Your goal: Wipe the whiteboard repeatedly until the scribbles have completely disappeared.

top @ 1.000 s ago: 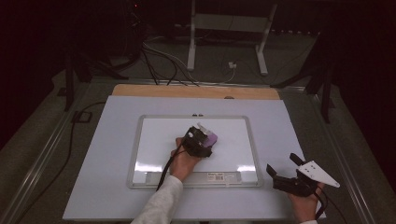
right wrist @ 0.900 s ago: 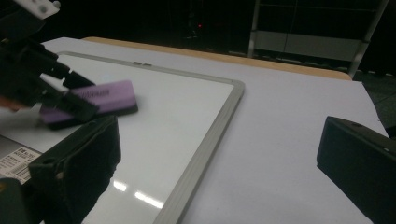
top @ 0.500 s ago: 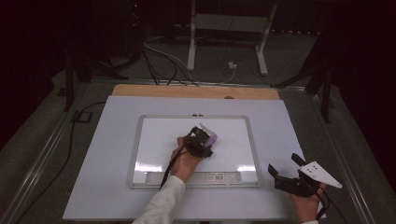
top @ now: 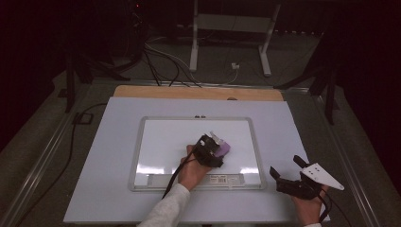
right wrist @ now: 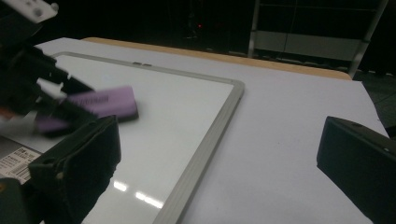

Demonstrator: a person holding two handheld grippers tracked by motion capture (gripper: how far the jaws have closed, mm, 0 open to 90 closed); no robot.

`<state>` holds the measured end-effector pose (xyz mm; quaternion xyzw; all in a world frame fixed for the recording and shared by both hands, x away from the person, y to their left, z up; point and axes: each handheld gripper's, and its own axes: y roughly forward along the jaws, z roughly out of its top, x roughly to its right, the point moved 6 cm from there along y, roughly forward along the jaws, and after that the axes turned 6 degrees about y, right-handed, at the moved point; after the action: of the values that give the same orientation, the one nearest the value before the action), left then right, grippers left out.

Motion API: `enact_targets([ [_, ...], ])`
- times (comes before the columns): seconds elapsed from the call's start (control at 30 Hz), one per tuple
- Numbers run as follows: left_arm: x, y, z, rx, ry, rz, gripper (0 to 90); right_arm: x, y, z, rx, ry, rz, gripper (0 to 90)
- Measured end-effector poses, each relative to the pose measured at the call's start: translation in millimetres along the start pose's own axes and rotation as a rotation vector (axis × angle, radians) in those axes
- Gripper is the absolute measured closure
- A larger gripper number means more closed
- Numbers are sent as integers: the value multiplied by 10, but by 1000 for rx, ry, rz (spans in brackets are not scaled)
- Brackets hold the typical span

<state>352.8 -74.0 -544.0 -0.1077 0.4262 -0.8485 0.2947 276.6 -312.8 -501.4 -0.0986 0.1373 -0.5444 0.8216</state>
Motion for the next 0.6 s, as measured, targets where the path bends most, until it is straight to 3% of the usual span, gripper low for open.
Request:
enact_targets([
  [0.07, 85, -8, 14, 0, 53, 5, 418, 10, -3, 0, 1, 2, -2, 2],
  [0.13, 53, -5, 8, -4, 34, -2, 419, 13, -7, 2, 3, 1, -2, 2],
  [0.2, -61, -14, -15, -12, 19, 48, 418, 12, -15, 5, 4, 1, -4, 2],
  [0.4, -531, -102, -201, -25, -132, 128, 419, 33, -25, 6, 5, 6, -6, 2],
  [0.6, -776, -193, -362, -20, -206, 156, 419, 12, -9, 2, 3, 1, -3, 2],
])
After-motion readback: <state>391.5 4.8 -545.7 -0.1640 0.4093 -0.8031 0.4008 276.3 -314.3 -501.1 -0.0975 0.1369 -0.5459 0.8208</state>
